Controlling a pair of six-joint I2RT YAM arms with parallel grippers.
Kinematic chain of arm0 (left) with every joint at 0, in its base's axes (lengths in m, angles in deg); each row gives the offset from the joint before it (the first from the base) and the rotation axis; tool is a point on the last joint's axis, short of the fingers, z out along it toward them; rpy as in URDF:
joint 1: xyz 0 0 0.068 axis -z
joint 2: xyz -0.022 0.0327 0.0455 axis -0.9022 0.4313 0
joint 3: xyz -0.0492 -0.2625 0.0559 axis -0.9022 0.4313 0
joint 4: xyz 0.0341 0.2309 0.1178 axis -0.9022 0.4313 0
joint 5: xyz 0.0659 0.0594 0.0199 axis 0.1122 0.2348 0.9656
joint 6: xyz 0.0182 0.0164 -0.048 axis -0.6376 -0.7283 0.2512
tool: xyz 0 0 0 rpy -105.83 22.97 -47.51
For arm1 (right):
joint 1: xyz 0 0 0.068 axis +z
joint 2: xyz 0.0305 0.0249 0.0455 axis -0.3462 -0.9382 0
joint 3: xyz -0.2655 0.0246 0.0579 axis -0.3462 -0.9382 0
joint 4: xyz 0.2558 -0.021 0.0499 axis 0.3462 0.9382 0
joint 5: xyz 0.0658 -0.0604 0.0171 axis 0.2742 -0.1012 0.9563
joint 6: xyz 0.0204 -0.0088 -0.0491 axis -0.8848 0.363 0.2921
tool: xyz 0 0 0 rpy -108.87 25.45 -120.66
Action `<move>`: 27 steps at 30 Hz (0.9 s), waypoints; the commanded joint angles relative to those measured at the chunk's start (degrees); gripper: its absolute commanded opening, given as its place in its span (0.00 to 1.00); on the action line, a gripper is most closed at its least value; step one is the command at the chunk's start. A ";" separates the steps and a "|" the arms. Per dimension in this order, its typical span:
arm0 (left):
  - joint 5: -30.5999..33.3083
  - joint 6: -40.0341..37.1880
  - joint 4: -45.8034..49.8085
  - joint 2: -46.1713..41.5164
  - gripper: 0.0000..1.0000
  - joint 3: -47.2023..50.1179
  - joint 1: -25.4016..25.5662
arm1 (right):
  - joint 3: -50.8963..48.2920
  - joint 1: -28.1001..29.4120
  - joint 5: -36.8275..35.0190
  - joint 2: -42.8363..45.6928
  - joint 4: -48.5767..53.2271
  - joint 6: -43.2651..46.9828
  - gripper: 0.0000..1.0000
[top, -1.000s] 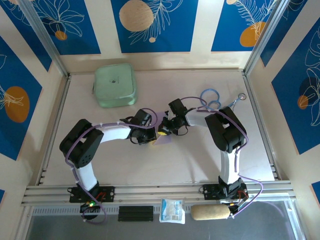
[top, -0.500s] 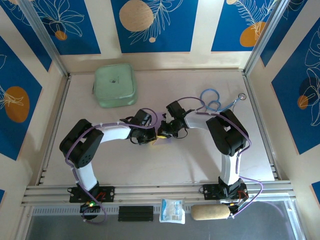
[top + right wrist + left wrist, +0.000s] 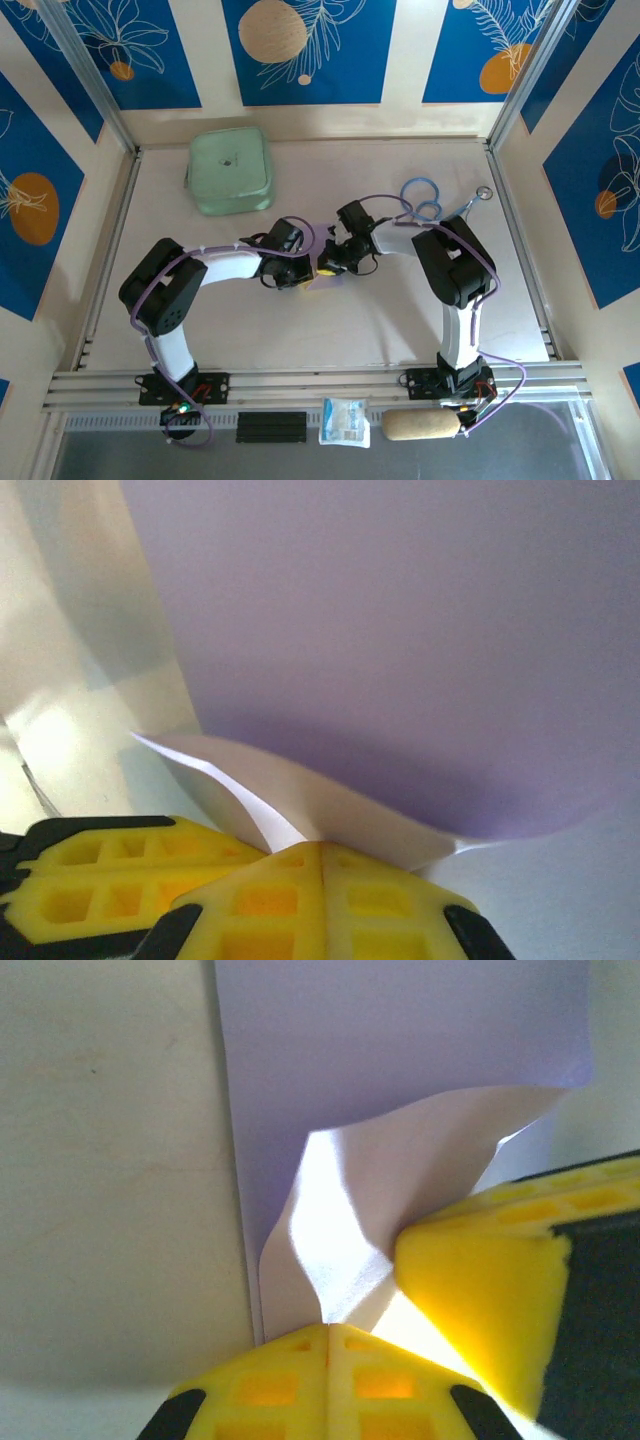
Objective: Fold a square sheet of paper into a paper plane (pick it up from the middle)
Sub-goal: Fold the triangle a second time at the center of the table.
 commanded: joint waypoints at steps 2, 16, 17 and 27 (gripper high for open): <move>1.88 -1.26 11.23 3.28 0.00 3.03 0.50 | 1.21 -5.43 -4.24 -3.12 -0.74 0.36 0.00; 0.73 -2.86 11.06 3.95 0.00 1.26 0.39 | 8.44 -13.38 -4.53 -3.93 2.24 3.31 0.00; 0.74 -2.88 11.11 3.94 0.00 0.99 0.43 | 8.45 -13.33 -4.50 -3.06 2.47 3.88 0.00; 0.21 -3.75 11.41 3.66 0.00 -2.20 0.43 | -0.76 -6.40 -1.15 5.44 -2.68 3.02 0.00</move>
